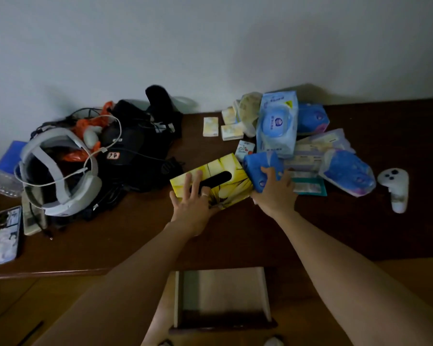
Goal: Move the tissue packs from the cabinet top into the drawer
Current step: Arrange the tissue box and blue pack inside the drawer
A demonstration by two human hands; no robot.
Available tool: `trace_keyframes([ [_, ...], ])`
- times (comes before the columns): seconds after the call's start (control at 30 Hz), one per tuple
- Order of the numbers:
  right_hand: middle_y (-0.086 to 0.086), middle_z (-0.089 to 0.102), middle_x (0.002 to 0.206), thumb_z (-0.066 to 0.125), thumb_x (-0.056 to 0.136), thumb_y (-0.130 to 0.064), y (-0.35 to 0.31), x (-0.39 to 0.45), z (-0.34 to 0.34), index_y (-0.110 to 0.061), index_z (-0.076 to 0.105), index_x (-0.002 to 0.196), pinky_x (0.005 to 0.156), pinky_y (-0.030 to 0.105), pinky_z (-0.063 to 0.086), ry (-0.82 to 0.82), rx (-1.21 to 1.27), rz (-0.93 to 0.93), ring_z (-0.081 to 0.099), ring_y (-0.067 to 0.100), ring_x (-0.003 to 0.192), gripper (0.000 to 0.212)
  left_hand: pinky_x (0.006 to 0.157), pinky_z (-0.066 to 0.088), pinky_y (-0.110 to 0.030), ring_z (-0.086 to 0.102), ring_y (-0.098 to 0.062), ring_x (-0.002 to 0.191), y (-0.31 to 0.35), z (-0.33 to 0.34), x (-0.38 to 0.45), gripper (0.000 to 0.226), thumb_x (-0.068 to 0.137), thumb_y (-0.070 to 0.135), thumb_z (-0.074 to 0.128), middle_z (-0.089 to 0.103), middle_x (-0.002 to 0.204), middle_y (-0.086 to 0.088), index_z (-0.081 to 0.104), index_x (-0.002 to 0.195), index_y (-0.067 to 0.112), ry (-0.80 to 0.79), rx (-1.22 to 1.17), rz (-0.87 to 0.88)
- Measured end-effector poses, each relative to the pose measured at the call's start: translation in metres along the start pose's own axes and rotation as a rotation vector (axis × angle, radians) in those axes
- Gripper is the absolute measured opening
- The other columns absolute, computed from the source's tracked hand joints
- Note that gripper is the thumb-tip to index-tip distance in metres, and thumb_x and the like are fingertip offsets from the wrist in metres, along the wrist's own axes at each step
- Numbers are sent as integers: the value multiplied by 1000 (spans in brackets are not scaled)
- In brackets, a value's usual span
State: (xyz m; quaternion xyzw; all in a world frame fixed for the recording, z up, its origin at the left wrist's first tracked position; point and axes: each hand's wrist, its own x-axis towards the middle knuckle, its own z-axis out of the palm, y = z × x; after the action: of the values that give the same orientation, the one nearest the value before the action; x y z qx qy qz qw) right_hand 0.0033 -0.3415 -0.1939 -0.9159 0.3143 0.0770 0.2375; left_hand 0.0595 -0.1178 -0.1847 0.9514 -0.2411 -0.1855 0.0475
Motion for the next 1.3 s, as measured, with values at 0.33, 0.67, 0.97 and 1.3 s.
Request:
trace_keyframes([
  [0.33, 16, 40, 146, 77, 74, -50, 8, -71, 18, -34, 32, 142, 95, 52, 49, 286, 319, 39, 43, 38, 128, 83, 114, 15, -75, -14, -26, 154, -7, 7, -42, 56, 87, 59, 65, -3, 167, 1, 53, 122, 18, 171, -104, 17],
  [0.67, -4, 39, 136, 71, 68, -53, 83, -315, 86, -30, 30, 145, 96, 49, 53, 150, 391, 61, 46, 24, 126, 91, 115, -1, -74, 9, -33, 155, -42, 79, -258, 53, 74, 74, 55, 12, 167, -13, 64, 103, 31, 201, 56, 188],
  [0.97, 8, 50, 134, 66, 64, -63, 130, -327, 214, -32, 31, 144, 77, 47, 60, -243, 308, 304, 61, 29, 108, 92, 117, 22, -60, 23, -36, 146, -69, 242, -288, 78, 76, 88, 43, 25, 160, -13, 60, 133, 37, -67, 37, -16],
  [1.3, 15, 46, 142, 71, 75, -54, 187, -214, 381, -28, 25, 153, 96, 45, 46, -350, 97, 206, 47, 36, 126, 94, 113, 29, -56, 27, -35, 141, -114, 423, -192, 79, 76, 87, 44, 20, 162, -12, 62, 131, 33, -98, 115, -92],
])
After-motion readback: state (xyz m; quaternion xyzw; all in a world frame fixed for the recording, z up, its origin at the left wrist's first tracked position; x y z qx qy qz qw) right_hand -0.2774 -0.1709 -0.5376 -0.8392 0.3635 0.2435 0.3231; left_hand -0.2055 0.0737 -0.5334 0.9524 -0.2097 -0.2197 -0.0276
